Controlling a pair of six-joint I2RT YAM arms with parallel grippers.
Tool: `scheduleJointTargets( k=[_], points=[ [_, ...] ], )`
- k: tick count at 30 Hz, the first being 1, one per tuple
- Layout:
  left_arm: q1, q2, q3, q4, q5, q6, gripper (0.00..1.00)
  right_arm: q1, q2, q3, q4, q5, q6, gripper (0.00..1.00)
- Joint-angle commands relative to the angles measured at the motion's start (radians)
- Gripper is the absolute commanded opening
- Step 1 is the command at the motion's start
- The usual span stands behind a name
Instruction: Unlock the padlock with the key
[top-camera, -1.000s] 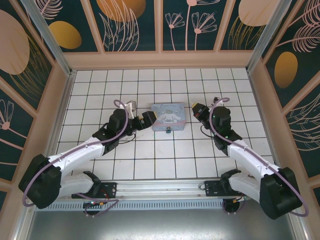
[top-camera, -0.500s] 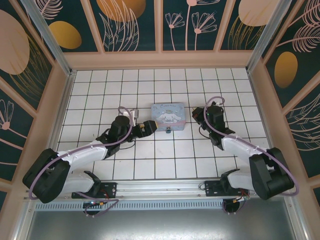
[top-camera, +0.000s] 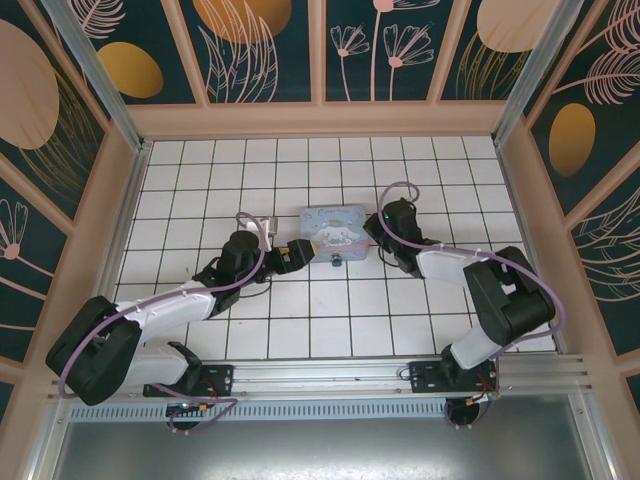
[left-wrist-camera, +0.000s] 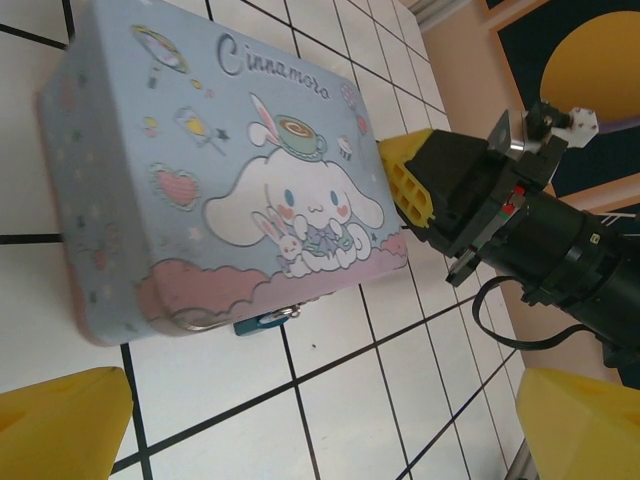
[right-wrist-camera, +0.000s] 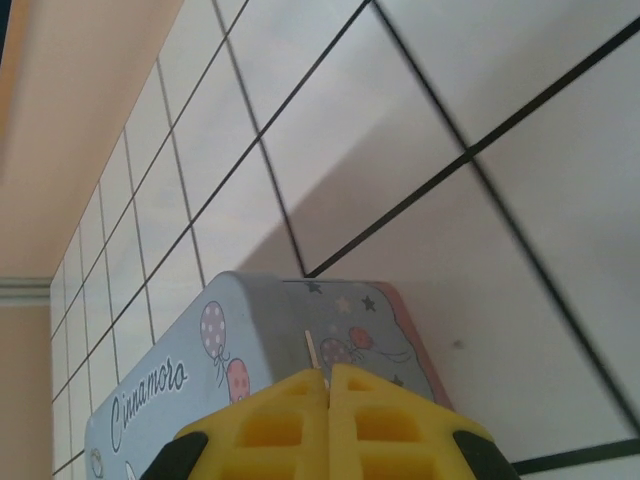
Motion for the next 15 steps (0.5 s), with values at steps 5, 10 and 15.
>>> scheduleJointTargets(
  k=[5, 10, 15],
  points=[
    [-0.001, 0.015, -0.008, 0.046, -0.002, 0.017, 0.99, 0.088, 0.042, 0.026, 0.029, 0.032, 0.036, 0.0],
    [-0.001, 0.007, -0.035, 0.065, 0.006, 0.006, 0.99, 0.076, -0.023, 0.006, -0.014, 0.082, 0.039, 0.0],
    [-0.001, -0.003, -0.092, 0.109, 0.05, -0.002, 0.99, 0.066, -0.109, 0.054, -0.096, 0.099, -0.023, 0.0]
  ],
)
